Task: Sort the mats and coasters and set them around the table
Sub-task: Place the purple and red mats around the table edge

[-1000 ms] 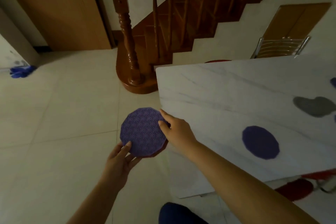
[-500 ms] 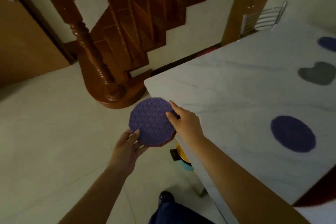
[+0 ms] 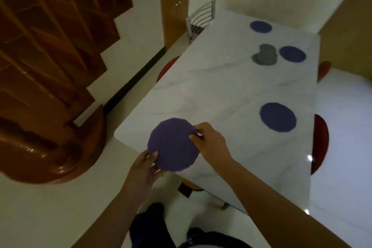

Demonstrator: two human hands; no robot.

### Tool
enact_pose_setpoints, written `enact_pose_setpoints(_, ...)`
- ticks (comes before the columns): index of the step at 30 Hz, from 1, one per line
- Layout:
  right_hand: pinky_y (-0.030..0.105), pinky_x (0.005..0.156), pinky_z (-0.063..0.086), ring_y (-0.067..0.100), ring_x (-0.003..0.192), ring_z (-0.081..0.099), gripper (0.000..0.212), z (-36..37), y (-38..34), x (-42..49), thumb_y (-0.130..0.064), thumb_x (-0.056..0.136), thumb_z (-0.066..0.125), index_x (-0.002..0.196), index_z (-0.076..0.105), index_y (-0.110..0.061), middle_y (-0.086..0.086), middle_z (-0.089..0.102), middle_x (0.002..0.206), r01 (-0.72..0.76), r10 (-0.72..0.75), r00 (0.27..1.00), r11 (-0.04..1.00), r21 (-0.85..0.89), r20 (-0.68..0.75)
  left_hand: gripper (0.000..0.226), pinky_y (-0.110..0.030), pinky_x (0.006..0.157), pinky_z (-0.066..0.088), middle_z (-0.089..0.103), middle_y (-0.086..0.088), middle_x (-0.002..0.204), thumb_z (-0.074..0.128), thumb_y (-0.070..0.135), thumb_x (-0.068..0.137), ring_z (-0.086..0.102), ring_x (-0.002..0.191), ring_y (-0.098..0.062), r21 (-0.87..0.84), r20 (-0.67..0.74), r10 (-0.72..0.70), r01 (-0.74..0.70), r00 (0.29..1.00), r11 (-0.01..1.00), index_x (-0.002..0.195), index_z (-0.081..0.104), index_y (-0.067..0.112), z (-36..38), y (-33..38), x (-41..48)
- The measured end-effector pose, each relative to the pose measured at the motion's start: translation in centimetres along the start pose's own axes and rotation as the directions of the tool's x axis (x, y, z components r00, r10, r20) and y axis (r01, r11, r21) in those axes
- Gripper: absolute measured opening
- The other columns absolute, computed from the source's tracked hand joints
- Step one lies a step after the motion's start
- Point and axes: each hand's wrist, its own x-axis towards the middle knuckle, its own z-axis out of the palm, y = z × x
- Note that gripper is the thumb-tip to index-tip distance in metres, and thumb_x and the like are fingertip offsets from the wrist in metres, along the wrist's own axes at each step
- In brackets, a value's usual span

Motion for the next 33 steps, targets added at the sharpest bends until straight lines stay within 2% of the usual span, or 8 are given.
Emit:
enact_pose_setpoints(5, 0.037, 0.083, 0.054, 0.014, 0.092, 0.059, 0.02, 1.3, -1.0, 1.0, -0.026, 0.083, 0.068, 0.092, 0.054, -0.015, -0.012, 0.057, 0.087, -0.26, 0.285, 0.956, 0.931, 0.256, -0.066, 0.038, -0.035, 0.069, 0.059, 0.071, -0.009, 0.116, 0.063, 0.026, 0.084, 0.069, 0.101, -0.027, 0.149, 0.192, -0.122, 0.094, 0.974, 0.984, 0.118, 0.061, 0.009, -1.7, 4.7, 4.3)
enact_pose_setpoints(8, 0.041, 0.08, 0.057, 0.022, 0.091, 0.064, 0.018, 1.7, -2.1, 0.7, -0.022, 0.083, 0.069, 0.086, 0.054, -0.011, 0.005, 0.063, 0.092, -0.31, 0.38, 0.92, 0.857, 0.411, -0.098, 0.045, -0.035, 0.071, 0.059, 0.071, -0.006, 0.116, 0.058, 0.039, 0.084, 0.069, 0.102, -0.026, 0.242, 0.31, -0.194, 0.12, 0.931, 0.963, 0.121, 0.062, 0.014, -2.0, 7.5, 6.7)
enact_pose_setpoints(11, 0.031, 0.07, 0.059, 0.024, 0.085, 0.066, 0.016, 1.6, -3.1, -0.2, -0.016, 0.084, 0.068, 0.08, 0.053, -0.011, 0.013, 0.065, 0.091, -0.3, 0.441, 0.89, 0.759, 0.577, -0.117, 0.043, -0.038, 0.075, 0.059, 0.071, -0.005, 0.116, 0.055, 0.042, 0.085, 0.068, 0.105, -0.026, 0.298, 0.369, -0.262, 0.154, 0.891, 0.942, 0.122, 0.063, 0.022, -1.9, 8.7, 8.4)
enact_pose_setpoints(14, 0.022, 0.062, 0.057, 0.019, 0.081, 0.067, 0.016, 1.4, -3.5, -1.0, -0.014, 0.084, 0.067, 0.083, 0.053, -0.007, 0.012, 0.066, 0.09, -0.298, 0.516, 0.849, 0.643, 0.706, -0.111, 0.041, -0.036, 0.07, 0.059, 0.071, -0.007, 0.115, 0.057, 0.038, 0.085, 0.069, 0.102, -0.025, 0.332, 0.399, -0.309, 0.177, 0.863, 0.926, 0.119, 0.064, 0.017, -1.9, 8.9, 9.5)
enact_pose_setpoints(19, 0.029, 0.077, 0.055, 0.023, 0.089, 0.064, 0.015, 1.2, -2.8, -1.4, -0.015, 0.085, 0.065, 0.092, 0.058, -0.004, 0.012, 0.065, 0.096, -0.389, 0.566, 0.811, 0.711, 0.586, -0.149, 0.04, -0.038, 0.069, 0.059, 0.071, -0.011, 0.114, 0.062, 0.029, 0.083, 0.07, 0.098, -0.029, 0.342, 0.391, -0.323, 0.19, 0.862, 0.92, 0.117, 0.06, 0.009, -2.1, 8.8, 10.5)
enact_pose_setpoints(23, 0.027, 0.068, 0.058, 0.023, 0.083, 0.068, 0.014, 1.2, -1.4, -2.3, -0.011, 0.085, 0.066, 0.095, 0.062, -0.002, 0.015, 0.068, 0.094, -0.318, 0.626, 0.768, 0.559, 0.766, -0.138, 0.04, -0.037, 0.069, 0.06, 0.07, -0.011, 0.114, 0.062, 0.029, 0.083, 0.071, 0.095, -0.026, 0.309, 0.35, -0.299, 0.192, 0.888, 0.932, 0.119, 0.059, 0.011, -2.0, 9.2, 11.4)
enact_pose_setpoints(26, 0.027, 0.068, 0.058, 0.024, 0.086, 0.07, 0.021, 1.7, 0.3, -3.5, -0.009, 0.086, 0.063, 0.106, 0.065, -0.004, 0.015, 0.071, 0.099, -0.219, 0.661, 0.733, 0.452, 0.864, -0.16, 0.027, -0.032, 0.062, 0.059, 0.069, -0.007, 0.113, 0.057, 0.025, 0.091, 0.073, 0.085, -0.02, 0.297, 0.319, -0.281, 0.187, 0.905, 0.937, 0.115, 0.061, 0.014, -1.9, 9.6, 12.4)
enact_pose_setpoints(33, 0.03, 0.07, 0.058, 0.025, 0.091, 0.071, 0.017, 3.0, 4.7, -4.9, -0.012, 0.088, 0.06, 0.105, 0.066, -0.009, 0.011, 0.072, 0.101, -0.152, 0.762, 0.635, 0.285, 0.946, -0.127, 0.025, -0.032, 0.064, 0.06, 0.065, -0.004, 0.116, 0.054, 0.024, 0.093, 0.072, 0.089, -0.019, 0.25, 0.247, -0.235, 0.172, 0.94, 0.953, 0.115, 0.06, 0.015, -3.4, 10.3, 14.5)
